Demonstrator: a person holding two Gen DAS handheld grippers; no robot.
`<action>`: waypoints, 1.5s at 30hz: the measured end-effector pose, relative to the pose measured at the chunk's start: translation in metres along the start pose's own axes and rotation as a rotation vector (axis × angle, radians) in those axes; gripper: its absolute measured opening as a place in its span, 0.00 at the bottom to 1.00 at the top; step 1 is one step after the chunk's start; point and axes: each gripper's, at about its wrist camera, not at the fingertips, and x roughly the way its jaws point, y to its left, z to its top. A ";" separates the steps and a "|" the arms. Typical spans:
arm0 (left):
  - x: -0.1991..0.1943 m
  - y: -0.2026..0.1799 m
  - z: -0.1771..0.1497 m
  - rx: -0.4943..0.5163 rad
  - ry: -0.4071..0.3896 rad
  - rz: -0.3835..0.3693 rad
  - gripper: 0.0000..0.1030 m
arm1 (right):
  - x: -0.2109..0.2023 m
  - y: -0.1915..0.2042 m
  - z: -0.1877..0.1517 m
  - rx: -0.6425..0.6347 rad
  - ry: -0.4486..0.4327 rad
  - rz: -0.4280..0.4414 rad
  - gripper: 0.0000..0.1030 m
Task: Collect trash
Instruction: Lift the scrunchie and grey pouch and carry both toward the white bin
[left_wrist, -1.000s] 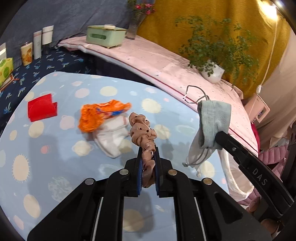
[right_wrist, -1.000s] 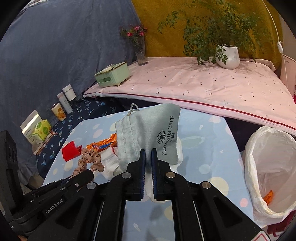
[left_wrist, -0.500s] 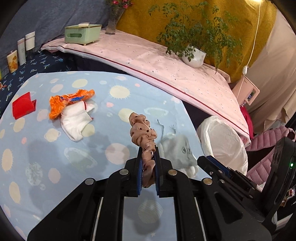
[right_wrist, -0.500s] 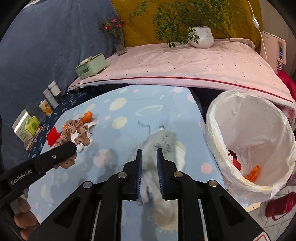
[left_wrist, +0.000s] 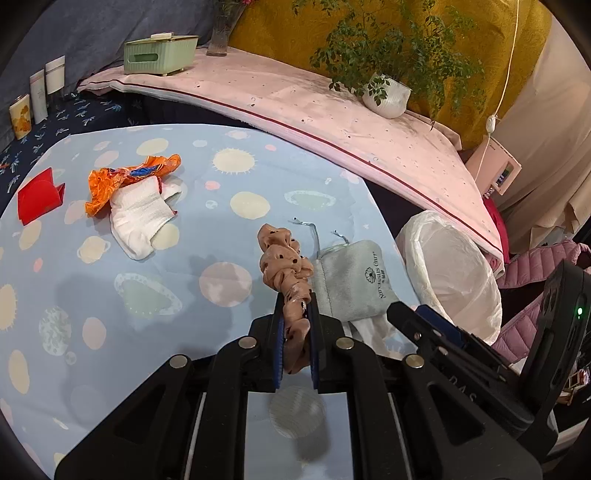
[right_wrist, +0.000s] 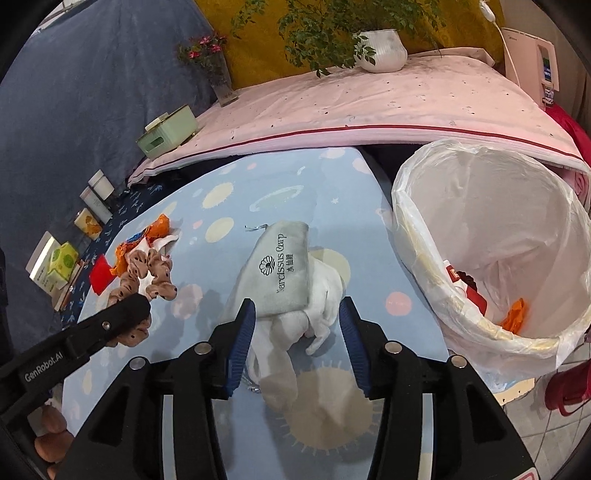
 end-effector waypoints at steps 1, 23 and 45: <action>0.001 0.001 0.000 -0.001 0.001 0.002 0.10 | 0.003 0.000 0.001 0.001 0.003 0.000 0.45; -0.004 -0.015 0.019 0.029 -0.032 0.011 0.10 | -0.008 0.023 0.029 -0.060 -0.021 0.089 0.08; -0.001 -0.009 0.007 0.012 -0.010 0.013 0.10 | 0.001 0.000 0.006 -0.026 0.016 0.029 0.30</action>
